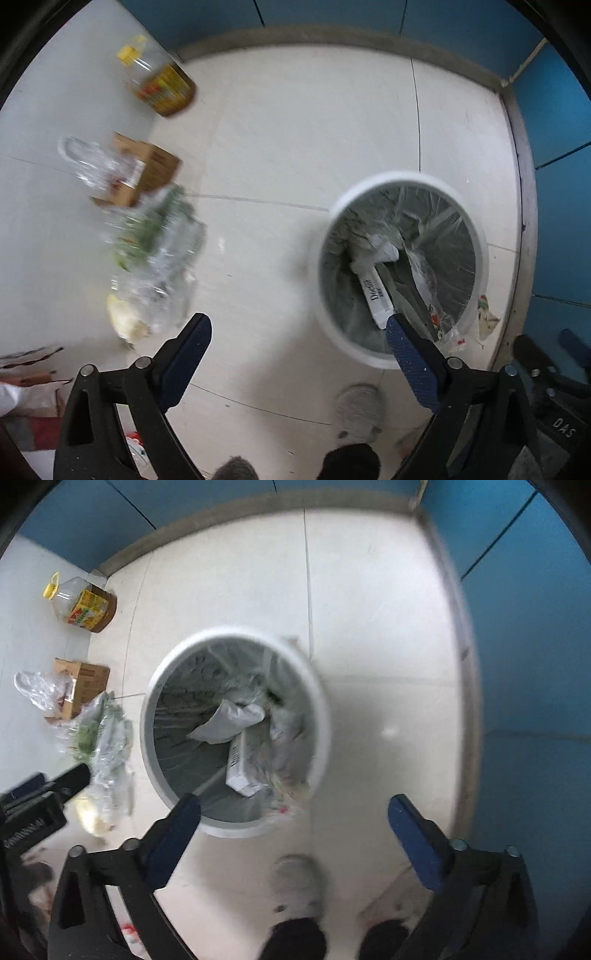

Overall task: Collect trash
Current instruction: 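Raise both tools away from the bin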

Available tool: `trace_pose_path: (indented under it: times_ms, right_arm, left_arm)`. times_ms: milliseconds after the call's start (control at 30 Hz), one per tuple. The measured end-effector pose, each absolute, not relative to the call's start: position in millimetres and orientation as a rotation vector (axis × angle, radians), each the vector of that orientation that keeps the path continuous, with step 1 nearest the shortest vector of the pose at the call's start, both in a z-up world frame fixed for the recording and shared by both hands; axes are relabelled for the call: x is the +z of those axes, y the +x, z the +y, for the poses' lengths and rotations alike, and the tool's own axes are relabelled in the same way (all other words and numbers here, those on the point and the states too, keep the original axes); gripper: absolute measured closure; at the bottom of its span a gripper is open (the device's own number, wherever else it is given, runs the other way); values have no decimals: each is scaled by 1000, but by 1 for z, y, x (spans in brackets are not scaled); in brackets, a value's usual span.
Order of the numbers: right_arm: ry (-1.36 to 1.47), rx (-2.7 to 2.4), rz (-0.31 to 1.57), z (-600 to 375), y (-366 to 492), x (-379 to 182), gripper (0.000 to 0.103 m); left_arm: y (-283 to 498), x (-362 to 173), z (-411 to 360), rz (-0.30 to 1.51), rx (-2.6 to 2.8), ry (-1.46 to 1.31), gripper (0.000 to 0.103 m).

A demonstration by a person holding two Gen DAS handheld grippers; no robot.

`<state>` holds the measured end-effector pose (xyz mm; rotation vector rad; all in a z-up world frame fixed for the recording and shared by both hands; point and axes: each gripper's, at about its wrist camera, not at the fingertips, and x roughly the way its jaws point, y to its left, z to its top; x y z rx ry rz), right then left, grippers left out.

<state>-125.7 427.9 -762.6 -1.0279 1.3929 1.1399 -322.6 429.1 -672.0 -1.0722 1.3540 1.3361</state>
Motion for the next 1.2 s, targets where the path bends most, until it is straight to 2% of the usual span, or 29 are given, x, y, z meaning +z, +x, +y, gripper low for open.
trace_pose_path:
  times_ms: [33,267,500,733,1000,1200]
  right_arm:
    - [-1030,1145,1360,425,-126,-748,0]
    - [-1004,1186,1222,398,-116,-615,0]
    - [-954,1264,1164,357,-115,-470,0]
    - [-892,1304,1139,313,-105,-337,0]
    - [-815,1357,1105,274,-107,-236,0]
    - [-721,1396,1133,257,-96,-193,0]
  left_arm:
    - [-323,-658,425,1339,1347,-1059,1]
    - [-317,-534,395,1217,1376,-985,1]
    - [-309,-403,355,1134,1334,-966,0]
    - [-298,-297,317,1084,1289,-946,0]
    - [-293,-218,285,1045,1283,-874,0]
    - [-289,-184,265,1038,1304,-863,0]
